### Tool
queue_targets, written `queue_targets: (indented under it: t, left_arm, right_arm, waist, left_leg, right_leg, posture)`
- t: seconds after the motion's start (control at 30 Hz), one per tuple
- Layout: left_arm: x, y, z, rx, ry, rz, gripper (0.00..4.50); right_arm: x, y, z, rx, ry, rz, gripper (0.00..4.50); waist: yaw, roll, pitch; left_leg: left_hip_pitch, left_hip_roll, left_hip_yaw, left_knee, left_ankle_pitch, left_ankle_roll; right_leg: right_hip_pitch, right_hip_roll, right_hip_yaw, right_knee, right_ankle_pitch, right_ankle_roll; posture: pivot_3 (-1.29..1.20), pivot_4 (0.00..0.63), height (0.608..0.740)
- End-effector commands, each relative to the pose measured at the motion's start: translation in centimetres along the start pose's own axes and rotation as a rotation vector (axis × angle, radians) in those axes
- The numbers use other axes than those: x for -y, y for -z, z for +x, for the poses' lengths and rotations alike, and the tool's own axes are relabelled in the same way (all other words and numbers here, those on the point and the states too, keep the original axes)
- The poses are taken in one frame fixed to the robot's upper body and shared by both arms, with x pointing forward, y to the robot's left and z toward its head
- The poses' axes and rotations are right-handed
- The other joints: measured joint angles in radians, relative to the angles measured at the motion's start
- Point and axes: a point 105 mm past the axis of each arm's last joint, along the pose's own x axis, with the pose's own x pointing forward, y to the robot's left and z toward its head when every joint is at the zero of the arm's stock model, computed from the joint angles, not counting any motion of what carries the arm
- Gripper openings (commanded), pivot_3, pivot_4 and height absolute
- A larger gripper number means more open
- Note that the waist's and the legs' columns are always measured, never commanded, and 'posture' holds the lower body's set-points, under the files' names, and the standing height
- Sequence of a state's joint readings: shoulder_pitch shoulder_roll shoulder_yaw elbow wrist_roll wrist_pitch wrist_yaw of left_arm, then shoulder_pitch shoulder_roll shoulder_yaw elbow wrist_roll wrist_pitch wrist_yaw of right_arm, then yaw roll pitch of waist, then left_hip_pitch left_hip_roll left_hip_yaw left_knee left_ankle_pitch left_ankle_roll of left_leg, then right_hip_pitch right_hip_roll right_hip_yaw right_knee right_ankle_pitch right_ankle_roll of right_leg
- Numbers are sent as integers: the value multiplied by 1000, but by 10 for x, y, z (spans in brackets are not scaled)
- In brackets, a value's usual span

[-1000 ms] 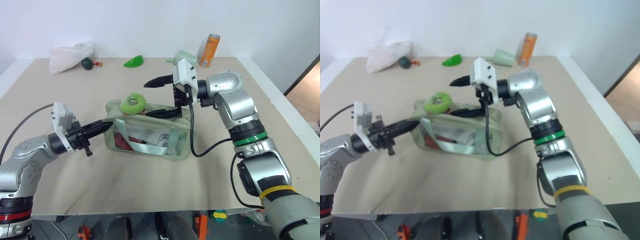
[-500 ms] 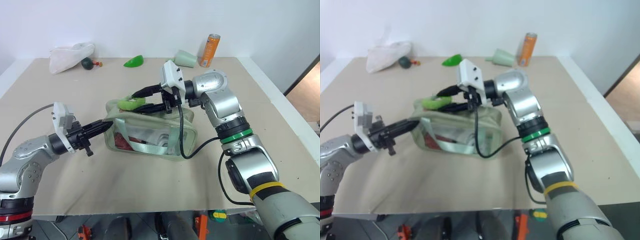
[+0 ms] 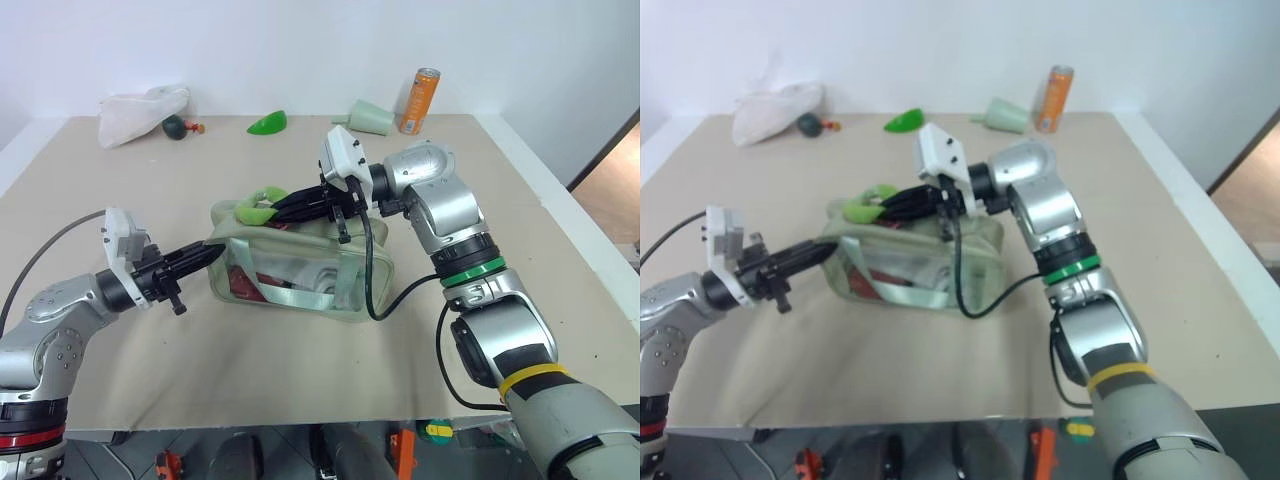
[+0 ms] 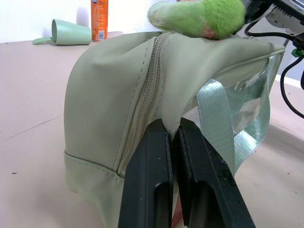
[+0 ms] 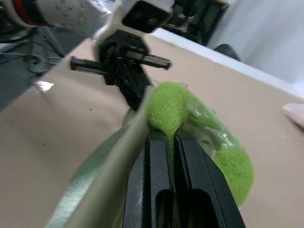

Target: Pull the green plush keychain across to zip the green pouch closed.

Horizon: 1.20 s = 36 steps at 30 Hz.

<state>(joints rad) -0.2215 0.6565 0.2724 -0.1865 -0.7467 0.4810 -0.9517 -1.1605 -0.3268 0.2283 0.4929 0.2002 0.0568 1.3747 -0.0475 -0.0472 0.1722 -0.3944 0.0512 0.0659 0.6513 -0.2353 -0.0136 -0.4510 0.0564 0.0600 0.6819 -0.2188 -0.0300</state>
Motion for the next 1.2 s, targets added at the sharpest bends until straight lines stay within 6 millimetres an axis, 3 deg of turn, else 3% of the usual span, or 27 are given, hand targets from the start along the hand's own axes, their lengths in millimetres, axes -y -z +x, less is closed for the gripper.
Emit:
queue_targets:
  t: [0.03,0.17,0.37,0.57,0.63,0.83,1.0,1.2]
  left_arm:
    - [2,-3,0,6,6,22,0]
    - [1,-2,2,5,12,21,0]
    - [1,-2,5,5,26,20,0]
    - [1,0,6,4,40,16,0]
    - [0,1,7,4,43,14,0]
    - [0,2,10,7,55,10,0]
    - [1,2,11,10,62,6,0]
    - [0,1,11,16,50,-15,0]
  right_arm:
    - [27,-18,-45,-61,155,-107,52]
    - [31,-19,-85,-168,223,-147,52]
    - [19,-18,-135,-343,279,-164,52]
    - [-3,0,-192,-690,322,-144,52]
    - [-18,15,-204,-811,310,-95,52]
    - [-50,45,-188,-843,250,9,52]
    - [-68,84,-169,-873,191,28,52]
    - [-75,108,-150,-832,166,54,52]
  waist:
    - [0,0,0]
    - [3,0,0]
    - [2,0,0]
    - [3,0,0]
    - [3,0,0]
    - [2,0,0]
    - [2,0,0]
    - [1,0,0]
  left_leg:
    - [0,0,0,0,0,0]
    - [-1,-3,0,0,0,0]
    - [-1,-5,1,0,0,0]
    - [-2,-7,1,0,0,0]
    - [-1,-7,2,0,0,0]
    - [-1,-7,2,1,0,0]
    - [1,-7,1,1,0,0]
    - [3,-7,1,2,0,0]
  right_leg:
    - [0,0,0,0,0,0]
    - [-1,-3,0,0,0,0]
    - [-1,-5,1,-1,-1,0]
    - [-1,-7,1,-1,-1,2]
    - [0,-8,1,-1,-1,2]
    - [0,-8,1,0,-2,5]
    - [2,-7,1,0,-1,6]
    - [4,-7,1,0,-1,6]
  posture:
    - [0,150,740]
    - [0,150,740]
    - [0,150,740]
    - [0,150,740]
    - [0,150,740]
    - [0,150,740]
    - [0,150,740]
    - [0,150,740]
